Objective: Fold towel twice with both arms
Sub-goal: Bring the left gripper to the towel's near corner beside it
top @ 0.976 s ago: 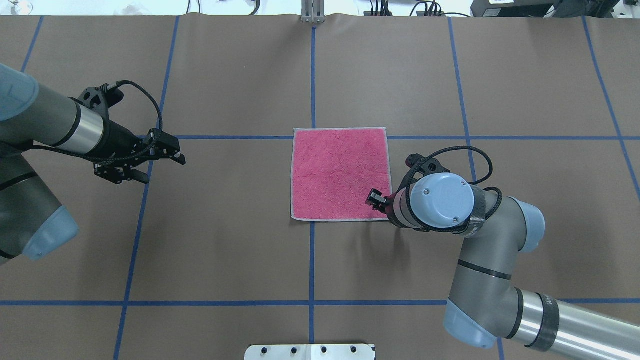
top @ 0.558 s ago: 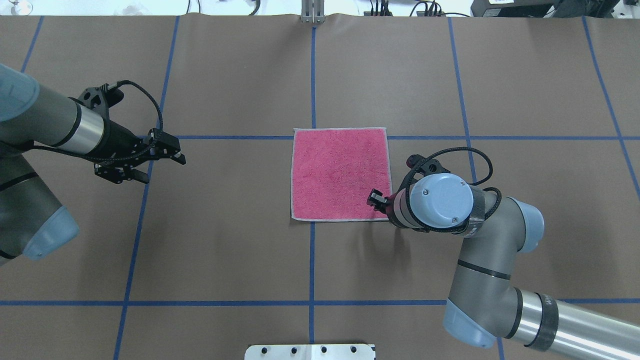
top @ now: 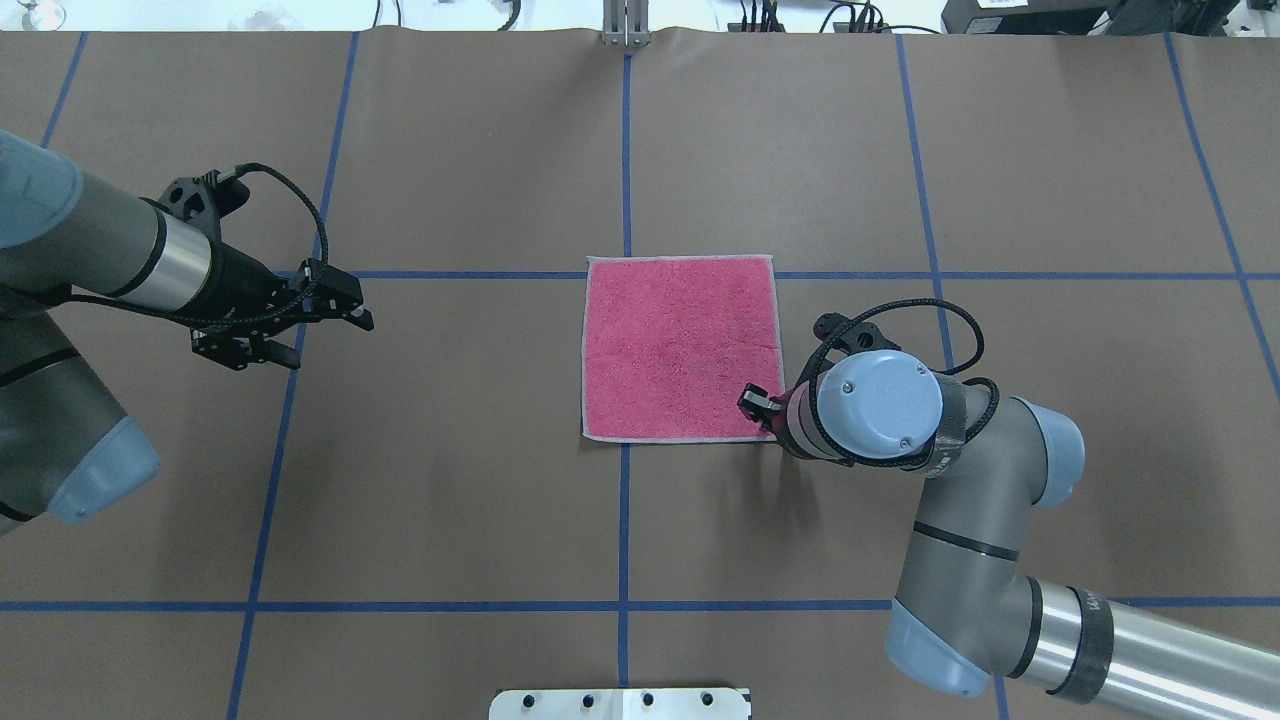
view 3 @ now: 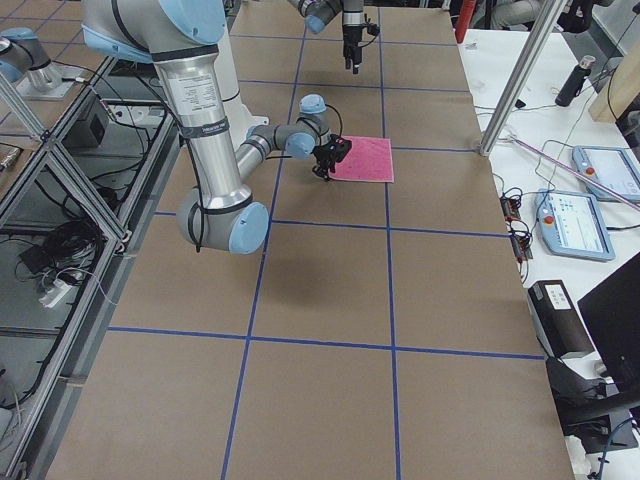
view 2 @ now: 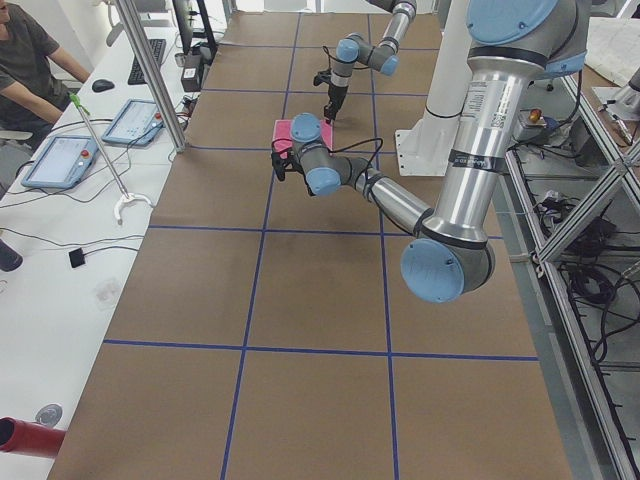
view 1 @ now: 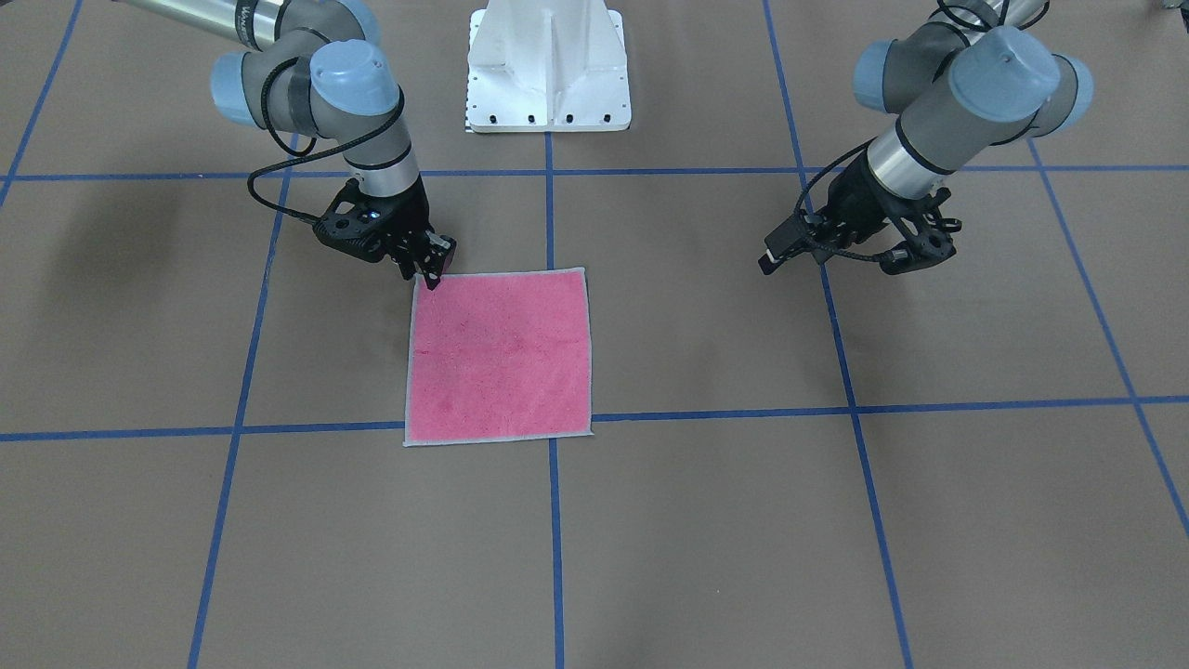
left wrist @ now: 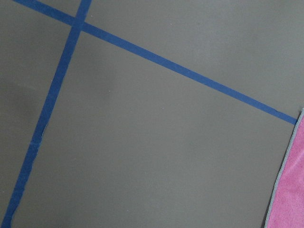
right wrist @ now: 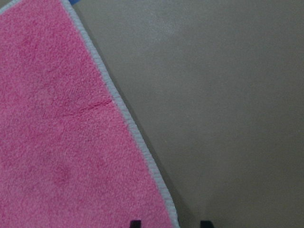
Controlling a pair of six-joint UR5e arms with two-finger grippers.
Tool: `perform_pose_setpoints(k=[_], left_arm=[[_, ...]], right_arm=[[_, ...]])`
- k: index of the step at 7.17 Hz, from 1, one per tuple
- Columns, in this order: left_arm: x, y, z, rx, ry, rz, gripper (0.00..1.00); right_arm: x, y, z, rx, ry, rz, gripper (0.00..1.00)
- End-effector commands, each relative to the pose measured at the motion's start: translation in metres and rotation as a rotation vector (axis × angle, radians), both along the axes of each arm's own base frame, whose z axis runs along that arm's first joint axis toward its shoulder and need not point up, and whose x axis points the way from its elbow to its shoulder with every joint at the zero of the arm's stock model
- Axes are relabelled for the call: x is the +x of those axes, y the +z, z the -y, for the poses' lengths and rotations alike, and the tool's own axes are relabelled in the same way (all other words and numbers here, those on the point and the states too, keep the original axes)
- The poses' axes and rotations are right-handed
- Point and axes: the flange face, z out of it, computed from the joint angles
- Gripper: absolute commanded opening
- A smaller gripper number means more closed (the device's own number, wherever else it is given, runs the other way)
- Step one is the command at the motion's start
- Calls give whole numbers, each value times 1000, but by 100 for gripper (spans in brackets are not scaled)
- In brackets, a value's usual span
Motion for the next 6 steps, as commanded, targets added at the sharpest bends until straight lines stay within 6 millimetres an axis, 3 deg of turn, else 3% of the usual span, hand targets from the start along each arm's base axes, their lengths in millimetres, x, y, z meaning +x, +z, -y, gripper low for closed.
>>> perform_pose_setpoints(k=[1, 3, 4, 6], left_arm=[[1, 0, -1, -2, 0, -1, 100], [4, -2, -1, -3, 4, -2, 100], [25, -12, -6, -31, -17, 2, 100], [108, -71, -35, -88, -84, 53, 99]], right_arm=[[0, 0, 0, -10, 10, 3, 6], [4, -4, 1, -8, 13, 8, 0], [6, -9, 0, -5, 14, 19, 0], [16, -14, -3, -3, 15, 33, 0]])
